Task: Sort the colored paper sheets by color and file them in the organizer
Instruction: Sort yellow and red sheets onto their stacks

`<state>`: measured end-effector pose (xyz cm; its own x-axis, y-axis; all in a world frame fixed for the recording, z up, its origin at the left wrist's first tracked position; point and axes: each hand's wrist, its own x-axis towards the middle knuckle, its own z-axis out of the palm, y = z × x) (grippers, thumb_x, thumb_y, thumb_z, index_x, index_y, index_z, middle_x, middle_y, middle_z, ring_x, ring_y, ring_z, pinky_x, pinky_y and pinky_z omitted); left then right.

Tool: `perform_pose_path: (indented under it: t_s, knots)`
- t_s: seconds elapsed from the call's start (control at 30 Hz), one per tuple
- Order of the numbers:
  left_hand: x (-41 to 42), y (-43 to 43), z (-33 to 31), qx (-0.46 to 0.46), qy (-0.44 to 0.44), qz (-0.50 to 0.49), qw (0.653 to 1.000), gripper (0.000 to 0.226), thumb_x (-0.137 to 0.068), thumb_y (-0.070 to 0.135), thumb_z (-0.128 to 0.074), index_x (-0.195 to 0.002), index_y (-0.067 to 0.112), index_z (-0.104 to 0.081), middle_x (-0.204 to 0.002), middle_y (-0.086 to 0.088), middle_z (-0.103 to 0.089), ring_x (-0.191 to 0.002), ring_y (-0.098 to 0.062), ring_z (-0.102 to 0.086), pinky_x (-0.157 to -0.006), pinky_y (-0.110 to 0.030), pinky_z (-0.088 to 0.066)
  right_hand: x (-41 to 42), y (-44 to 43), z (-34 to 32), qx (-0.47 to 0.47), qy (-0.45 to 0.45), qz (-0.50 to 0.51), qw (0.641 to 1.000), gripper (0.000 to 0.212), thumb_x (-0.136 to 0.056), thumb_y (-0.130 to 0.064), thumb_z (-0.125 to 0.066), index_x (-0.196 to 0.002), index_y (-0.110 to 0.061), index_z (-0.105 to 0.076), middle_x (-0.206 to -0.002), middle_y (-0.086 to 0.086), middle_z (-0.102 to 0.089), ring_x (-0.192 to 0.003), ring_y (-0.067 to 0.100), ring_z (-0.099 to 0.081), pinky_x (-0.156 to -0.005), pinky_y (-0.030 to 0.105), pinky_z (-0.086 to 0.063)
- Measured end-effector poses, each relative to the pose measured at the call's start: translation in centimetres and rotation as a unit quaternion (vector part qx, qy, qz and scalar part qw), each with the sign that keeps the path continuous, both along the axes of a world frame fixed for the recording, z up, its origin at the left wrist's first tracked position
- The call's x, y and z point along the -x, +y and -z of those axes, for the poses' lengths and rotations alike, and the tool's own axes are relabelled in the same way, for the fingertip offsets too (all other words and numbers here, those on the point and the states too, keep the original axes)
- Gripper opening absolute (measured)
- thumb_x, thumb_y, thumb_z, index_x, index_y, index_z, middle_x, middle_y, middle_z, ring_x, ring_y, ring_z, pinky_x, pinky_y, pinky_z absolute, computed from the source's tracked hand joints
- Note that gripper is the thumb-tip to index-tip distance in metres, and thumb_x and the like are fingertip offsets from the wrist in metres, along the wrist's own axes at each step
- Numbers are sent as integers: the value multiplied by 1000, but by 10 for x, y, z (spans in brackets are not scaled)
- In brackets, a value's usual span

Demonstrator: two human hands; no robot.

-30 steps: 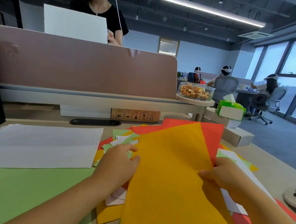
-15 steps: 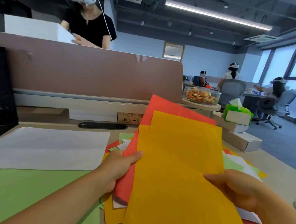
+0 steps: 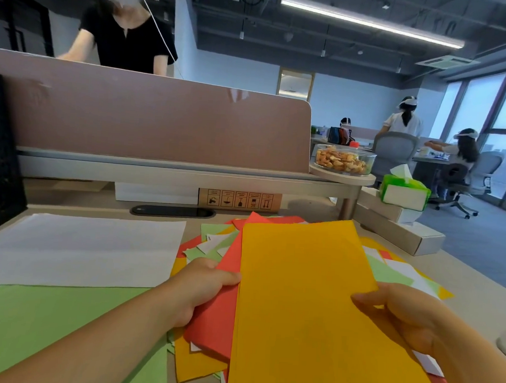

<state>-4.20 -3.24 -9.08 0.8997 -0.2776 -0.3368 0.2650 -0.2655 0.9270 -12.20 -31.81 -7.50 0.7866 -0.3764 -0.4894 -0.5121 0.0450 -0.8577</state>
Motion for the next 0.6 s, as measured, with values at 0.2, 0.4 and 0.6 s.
perform_pose_path:
  t_s: [0.2, 0.4, 0.6]
  knots:
    - [-5, 2, -4, -11, 4, 12, 1000, 13, -92, 19, -62, -105, 15, -61, -96, -14, -72, -90, -33, -67, -81, -40, -54, 0, 2, 4, 26, -24, 36, 999, 53, -88, -2, -59, -137, -10, -41, -93, 16, -62, -69, 22, -53, -63, 29, -44]
    - [-7, 22, -40, 41, -51, 3, 998, 18, -97, 16, -54, -113, 14, -60, -102, -12, -71, -84, -26, -66, -71, -33, -52, 3, 25, -28, -15, -65, 17, 998, 43, -92, -8, -54, -134, -12, -43, -90, 18, -65, -77, 37, -63, -58, 45, -54]
    - [10, 103, -74, 47, -104, -44, 992, 15, -96, 15, -54, -106, 12, -64, -95, -9, -73, -79, -24, -68, -74, -33, -55, -6, 97, -56, -58, -103, -47, 992, 10, -91, -15, -56, -93, -5, -54, -80, 19, -67, -75, 35, -62, -62, 45, -52]
